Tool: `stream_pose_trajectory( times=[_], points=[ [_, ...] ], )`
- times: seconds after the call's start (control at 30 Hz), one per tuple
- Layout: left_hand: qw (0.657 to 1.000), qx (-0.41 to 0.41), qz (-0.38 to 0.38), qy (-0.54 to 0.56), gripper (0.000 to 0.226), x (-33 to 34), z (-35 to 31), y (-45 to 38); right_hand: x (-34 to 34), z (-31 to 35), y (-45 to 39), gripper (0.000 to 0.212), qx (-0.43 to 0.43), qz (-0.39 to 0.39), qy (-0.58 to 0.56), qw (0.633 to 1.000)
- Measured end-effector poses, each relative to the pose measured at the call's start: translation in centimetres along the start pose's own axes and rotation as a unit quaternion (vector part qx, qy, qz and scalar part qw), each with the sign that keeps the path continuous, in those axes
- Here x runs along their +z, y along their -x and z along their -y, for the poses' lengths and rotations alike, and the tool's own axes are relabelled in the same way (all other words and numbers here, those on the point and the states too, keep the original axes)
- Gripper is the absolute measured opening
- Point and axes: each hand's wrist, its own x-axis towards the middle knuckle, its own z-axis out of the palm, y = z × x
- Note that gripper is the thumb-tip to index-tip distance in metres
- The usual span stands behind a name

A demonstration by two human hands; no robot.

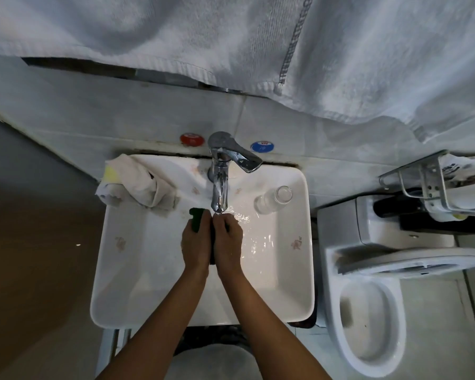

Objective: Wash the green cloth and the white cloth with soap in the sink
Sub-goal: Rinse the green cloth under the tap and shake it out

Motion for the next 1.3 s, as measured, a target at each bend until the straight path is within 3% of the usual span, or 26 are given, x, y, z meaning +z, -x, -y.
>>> stream_pose_trajectory(
  times=[0.03,0.07,0.13,0.2,0.27,0.4,0.53,0.63,0.77,0.87,1.03,1.17,1.3],
  points=[
    [1.0,0.024,-0.01,-0.017,0.028,0.0,0.1,-0.1,0.1,-0.3,0.0,0.01,0.001,-0.001,0.008,1.0],
    [0.999,0.041,-0.019,-0.027,0.027,-0.1,0.0,-0.1,0.3,-0.4,0.0,0.012,0.015,-0.001,0.008,1.0],
    [0.997,0.059,-0.029,-0.037,0.026,-0.1,-0.2,-0.1,0.4,-0.1,0.0,0.039,0.04,-0.003,0.014,0.999],
    [0.996,0.075,-0.023,-0.047,0.025,-0.2,-0.7,-0.3,-0.1,0.5,-0.5,0.035,0.073,0.02,-0.006,0.997],
    [0.995,0.082,0.008,-0.049,0.024,-0.5,-1.2,-0.7,-0.9,1.2,-1.2,0.018,0.1,0.093,-0.059,0.989],
    [0.991,0.064,0.107,-0.038,0.025,-1.4,-2.4,-1.5,-2.7,1.6,-2.0,0.023,0.109,0.22,-0.046,0.968],
    [0.982,0.086,0.142,-0.095,0.036,-0.8,-2.5,-1.7,-2.7,1.4,-2.1,0.005,0.084,0.146,-0.025,0.985],
    [0.984,0.108,0.075,-0.122,0.049,0.1,-1.5,-1.9,-2.1,1.1,-1.9,0.004,0.064,0.056,-0.07,0.994],
    [0.983,0.16,0.015,-0.087,0.041,0.5,0.6,0.2,-0.9,0.6,-1.7,0.009,0.078,-0.024,-0.109,0.991],
    [0.983,0.152,0.0,-0.107,0.041,0.8,1.7,1.5,-0.7,0.8,-1.7,0.016,0.082,-0.038,-0.121,0.989],
    [0.983,0.128,-0.039,-0.126,0.031,1.0,0.3,0.7,-0.5,1.2,-1.6,0.03,0.076,0.023,-0.091,0.993],
    [0.982,0.153,-0.053,-0.095,0.027,1.0,0.2,0.6,-0.5,0.8,-1.9,0.02,0.09,0.004,-0.063,0.994],
    [0.978,0.165,-0.037,-0.122,0.029,1.0,0.8,0.3,-0.9,-0.1,-1.9,0.025,0.087,-0.031,-0.017,0.996]
  ],
)
